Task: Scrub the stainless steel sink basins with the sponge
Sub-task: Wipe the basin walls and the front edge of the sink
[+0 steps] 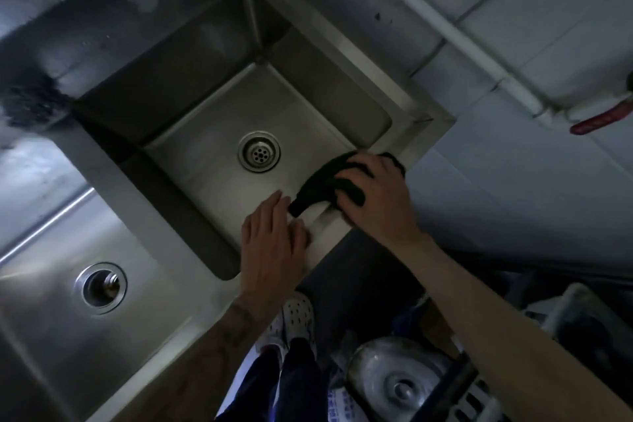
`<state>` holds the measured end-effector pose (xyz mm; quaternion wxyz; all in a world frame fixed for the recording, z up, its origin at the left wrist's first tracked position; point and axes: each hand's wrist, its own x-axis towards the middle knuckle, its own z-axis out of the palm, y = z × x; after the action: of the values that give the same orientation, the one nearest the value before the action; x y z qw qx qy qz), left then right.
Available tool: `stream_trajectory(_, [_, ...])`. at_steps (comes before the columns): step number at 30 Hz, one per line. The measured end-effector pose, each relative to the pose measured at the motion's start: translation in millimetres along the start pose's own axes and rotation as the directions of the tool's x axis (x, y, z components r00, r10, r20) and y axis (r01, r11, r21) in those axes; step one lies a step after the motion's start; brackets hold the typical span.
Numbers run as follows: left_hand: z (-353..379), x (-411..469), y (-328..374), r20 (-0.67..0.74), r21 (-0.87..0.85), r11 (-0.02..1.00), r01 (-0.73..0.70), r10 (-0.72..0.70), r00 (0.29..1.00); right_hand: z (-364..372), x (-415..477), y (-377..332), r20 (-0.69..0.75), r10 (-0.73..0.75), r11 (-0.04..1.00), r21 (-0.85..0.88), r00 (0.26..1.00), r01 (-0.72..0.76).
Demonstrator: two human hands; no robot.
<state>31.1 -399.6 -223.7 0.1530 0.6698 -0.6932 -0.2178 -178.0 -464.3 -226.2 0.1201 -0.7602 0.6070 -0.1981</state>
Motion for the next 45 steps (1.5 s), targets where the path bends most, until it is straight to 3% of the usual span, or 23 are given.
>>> stream_trajectory(5, [-29, -47, -52, 0.039, 0.13, 0.988, 0.086, -0.092, 0.995, -7, 35, 23, -0.124, 0.266, 0.962, -0.036, 0.956, -0.272])
stream_trajectory(7, [-34, -63, -67, 0.023, 0.164, 0.984, 0.064, -0.068, 0.997, 3, 26, 4, -0.141, 0.303, 0.952, -0.006, 0.942, -0.307])
stream_trajectory(10, [-37, -79, -79, -0.053, 0.238, 0.971, -0.018, 0.032, 0.998, 23, -13, -41, -0.074, 0.151, 0.988, 0.034, 0.986, -0.149])
stream_trajectory(13, [-38, -90, -84, -0.112, 0.263, 0.965, -0.011, 0.042, 0.993, 24, -30, -43, 0.013, -0.048, 0.998, 0.047, 0.999, 0.047])
stream_trajectory(15, [-39, -98, -89, -0.145, 0.254, 0.967, 0.006, 0.032, 0.989, 18, -15, -29, -0.023, 0.007, 1.0, 0.012, 1.0, -0.007])
stream_trajectory(17, [-41, -107, -95, -0.165, 0.241, 0.97, 0.035, 0.005, 0.986, 13, 1, -23, -0.106, 0.156, 0.987, -0.019, 0.982, -0.159])
stream_trajectory(20, [-42, -120, -105, -0.148, 0.224, 0.972, 0.066, -0.033, 0.988, 23, -8, -54, -0.147, 0.291, 0.955, -0.01, 0.945, -0.296])
stream_trajectory(24, [-40, -126, -111, -0.136, 0.231, 0.972, 0.05, -0.019, 0.991, 61, -66, -137, -0.095, 0.146, 0.989, 0.027, 0.985, -0.144])
stream_trajectory(27, [-39, -126, -111, -0.125, 0.221, 0.973, 0.06, -0.033, 0.992, 70, -88, -151, -0.031, -0.023, 0.999, 0.039, 0.999, 0.024])
stream_trajectory(29, [-39, -125, -112, -0.12, 0.216, 0.974, 0.073, -0.047, 0.992, 64, -74, -135, -0.045, 0.006, 1.0, -0.012, 0.999, -0.006])
stream_trajectory(34, [-38, -126, -114, -0.125, 0.194, 0.979, 0.069, -0.045, 0.991, 64, -62, -136, -0.191, 0.261, 0.962, -0.033, 0.946, -0.271])
stream_trajectory(40, [-47, -131, -118, -0.118, 0.1, 0.995, 0.03, -0.018, 0.993, 99, -129, -212, -0.057, 0.068, 0.995, 0.083, 0.996, -0.063])
stream_trajectory(45, [-79, -158, -153, -0.12, 0.108, 0.991, 0.082, -0.069, 0.99, 89, -121, -215, -0.131, 0.09, 0.994, 0.077, 0.987, -0.08])
